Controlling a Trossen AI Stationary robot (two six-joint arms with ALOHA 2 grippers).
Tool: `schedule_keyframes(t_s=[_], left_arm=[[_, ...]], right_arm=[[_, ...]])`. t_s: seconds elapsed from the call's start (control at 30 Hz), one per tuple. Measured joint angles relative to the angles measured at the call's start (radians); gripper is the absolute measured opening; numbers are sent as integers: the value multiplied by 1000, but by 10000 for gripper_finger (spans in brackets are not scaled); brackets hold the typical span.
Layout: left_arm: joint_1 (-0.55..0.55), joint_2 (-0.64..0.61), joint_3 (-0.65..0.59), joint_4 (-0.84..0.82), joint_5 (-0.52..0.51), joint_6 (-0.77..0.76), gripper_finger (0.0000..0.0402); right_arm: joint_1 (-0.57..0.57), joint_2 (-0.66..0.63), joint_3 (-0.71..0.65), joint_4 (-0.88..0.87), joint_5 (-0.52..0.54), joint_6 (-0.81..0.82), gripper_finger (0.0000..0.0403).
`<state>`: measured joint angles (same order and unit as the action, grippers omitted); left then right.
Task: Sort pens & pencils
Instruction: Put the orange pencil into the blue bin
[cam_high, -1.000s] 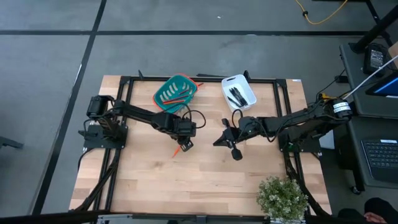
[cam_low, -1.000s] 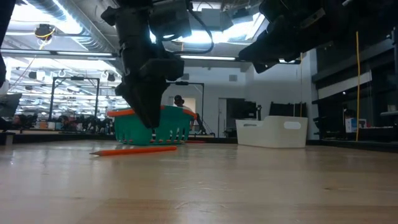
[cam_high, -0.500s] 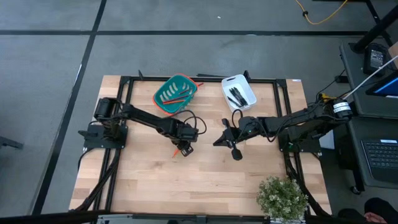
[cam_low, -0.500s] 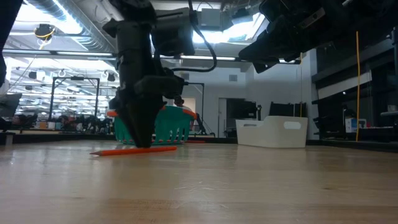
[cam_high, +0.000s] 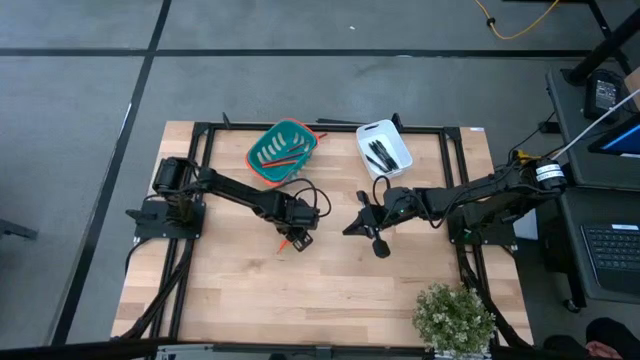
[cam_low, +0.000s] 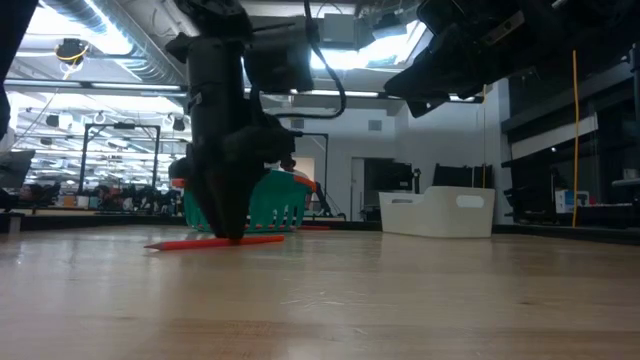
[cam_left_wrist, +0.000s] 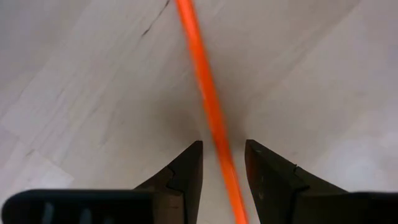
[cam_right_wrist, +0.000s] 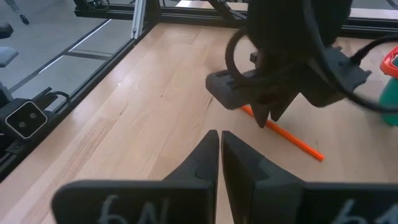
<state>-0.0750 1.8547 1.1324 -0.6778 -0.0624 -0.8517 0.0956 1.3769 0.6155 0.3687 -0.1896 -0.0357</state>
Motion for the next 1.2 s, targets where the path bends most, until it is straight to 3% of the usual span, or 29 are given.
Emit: schedule_keyframes(t_s=[0.27,1.2], left_arm=[[-1,64,10,-11,-3,-17,112],[-17,66,6,-12,-6,-59,110]], right_arm=[[1,0,0,0,-42,0,21],[2,0,0,1,-49,0,21]])
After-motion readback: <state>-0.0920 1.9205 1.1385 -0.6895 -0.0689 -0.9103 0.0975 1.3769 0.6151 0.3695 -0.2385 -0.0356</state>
